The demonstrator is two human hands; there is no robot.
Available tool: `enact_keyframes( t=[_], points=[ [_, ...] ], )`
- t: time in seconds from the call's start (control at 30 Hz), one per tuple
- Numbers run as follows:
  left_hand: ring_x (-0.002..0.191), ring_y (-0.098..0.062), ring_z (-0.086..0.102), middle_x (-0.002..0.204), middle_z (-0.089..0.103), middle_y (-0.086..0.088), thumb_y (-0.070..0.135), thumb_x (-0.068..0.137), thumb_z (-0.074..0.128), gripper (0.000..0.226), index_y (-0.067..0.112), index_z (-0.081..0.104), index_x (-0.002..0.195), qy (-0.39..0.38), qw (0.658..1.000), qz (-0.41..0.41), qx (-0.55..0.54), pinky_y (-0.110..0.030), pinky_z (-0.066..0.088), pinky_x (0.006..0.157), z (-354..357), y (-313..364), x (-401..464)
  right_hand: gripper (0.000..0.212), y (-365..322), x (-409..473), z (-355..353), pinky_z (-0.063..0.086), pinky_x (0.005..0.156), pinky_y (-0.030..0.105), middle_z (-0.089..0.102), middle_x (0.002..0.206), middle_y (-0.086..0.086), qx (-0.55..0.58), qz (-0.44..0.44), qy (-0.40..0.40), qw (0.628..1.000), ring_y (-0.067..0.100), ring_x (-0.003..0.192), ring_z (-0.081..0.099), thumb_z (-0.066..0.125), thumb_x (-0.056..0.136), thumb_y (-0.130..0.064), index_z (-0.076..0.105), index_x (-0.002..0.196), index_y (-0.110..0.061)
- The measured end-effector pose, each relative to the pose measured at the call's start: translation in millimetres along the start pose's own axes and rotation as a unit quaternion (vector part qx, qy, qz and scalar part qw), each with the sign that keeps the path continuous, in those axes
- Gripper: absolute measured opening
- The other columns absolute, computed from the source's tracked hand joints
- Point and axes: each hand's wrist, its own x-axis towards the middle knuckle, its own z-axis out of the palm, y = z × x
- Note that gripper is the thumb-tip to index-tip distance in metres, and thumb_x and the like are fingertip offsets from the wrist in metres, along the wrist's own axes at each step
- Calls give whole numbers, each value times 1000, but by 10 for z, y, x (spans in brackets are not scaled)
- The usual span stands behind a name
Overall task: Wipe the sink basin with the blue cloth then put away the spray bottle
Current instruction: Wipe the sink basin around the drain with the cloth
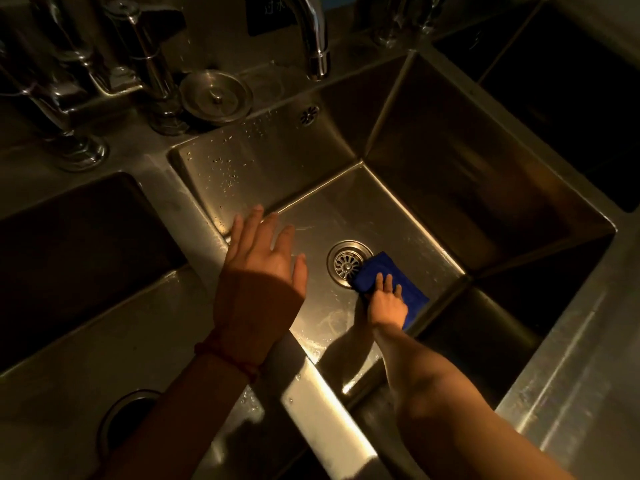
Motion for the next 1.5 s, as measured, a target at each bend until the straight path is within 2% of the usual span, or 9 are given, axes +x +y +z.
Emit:
enact_keyframes(
  t=[0.23, 0.4, 0.5, 0.7, 0.9, 1.13, 1.33, 1.5],
  points=[
    [127, -38, 42, 126, 56, -26, 26, 81, 48, 45, -3, 62, 113, -9, 1000, -6, -6, -49, 23, 110, 14, -24, 13, 59, -68, -154, 95, 31, 111, 46, 3, 160, 9, -10, 2, -2, 1000, 35, 145, 10, 35, 102, -19, 4, 151, -14],
    [135, -32, 31, 137, 47, -21, 28, 89, 48, 44, 2, 54, 124, -14, 1000, 8, 4, -39, 7, 113, 12, -38, 15, 61, -63, -275, 143, 35, 108, 47, 2, 160, 9, -24, -29, -27, 999, 34, 145, 11, 37, 102, -21, 3, 151, -15],
    [136, -30, 28, 140, 44, -19, 27, 89, 51, 44, 4, 51, 127, -1, 1000, 13, 2, -38, 6, 113, 18, -48, 11, 59, -51, -175, 35, 37, 108, 48, 4, 160, 8, -21, -18, -24, 999, 34, 145, 12, 37, 102, -20, 5, 152, -16],
    [140, -25, 17, 147, 34, -14, 35, 92, 41, 49, 11, 41, 135, -14, 1000, 14, 13, -36, -2, 114, 8, -57, 21, 60, -102, -190, 40, 33, 110, 47, 2, 160, 10, -13, 13, -13, 1000, 36, 145, 10, 36, 102, -17, 2, 151, -14],
    [141, -25, 15, 149, 32, -13, 37, 93, 38, 50, 12, 39, 137, -27, 999, 12, 17, -36, -3, 113, 5, -55, 29, 64, -116, -311, 195, 34, 109, 47, 1, 160, 10, -23, -16, -42, 999, 36, 145, 11, 40, 101, -23, 2, 151, -15],
    [141, -24, 15, 148, 33, -13, 37, 93, 36, 50, 12, 39, 136, -31, 999, 15, 21, -37, -2, 114, -2, -56, 18, 59, -63, -163, -15, 35, 108, 47, 6, 160, 9, -30, -18, -29, 999, 36, 144, 17, 37, 102, -19, 6, 152, -14],
    [140, -25, 16, 147, 34, -14, 35, 92, 37, 49, 11, 41, 135, -30, 999, 14, 14, -37, 0, 115, -14, -41, 18, 63, -91, -365, 208, 35, 109, 44, 3, 160, 9, -42, -27, -42, 998, 35, 145, 13, 40, 101, -16, 3, 151, -13],
    [140, -25, 17, 145, 36, -16, 31, 92, 41, 47, 9, 43, 134, -23, 1000, 15, 2, -36, 0, 115, -20, -42, 19, 62, -87, -253, 97, 35, 108, 47, 5, 160, 11, -47, -39, -49, 997, 37, 143, 18, 40, 100, -13, 6, 152, -13]
  ],
)
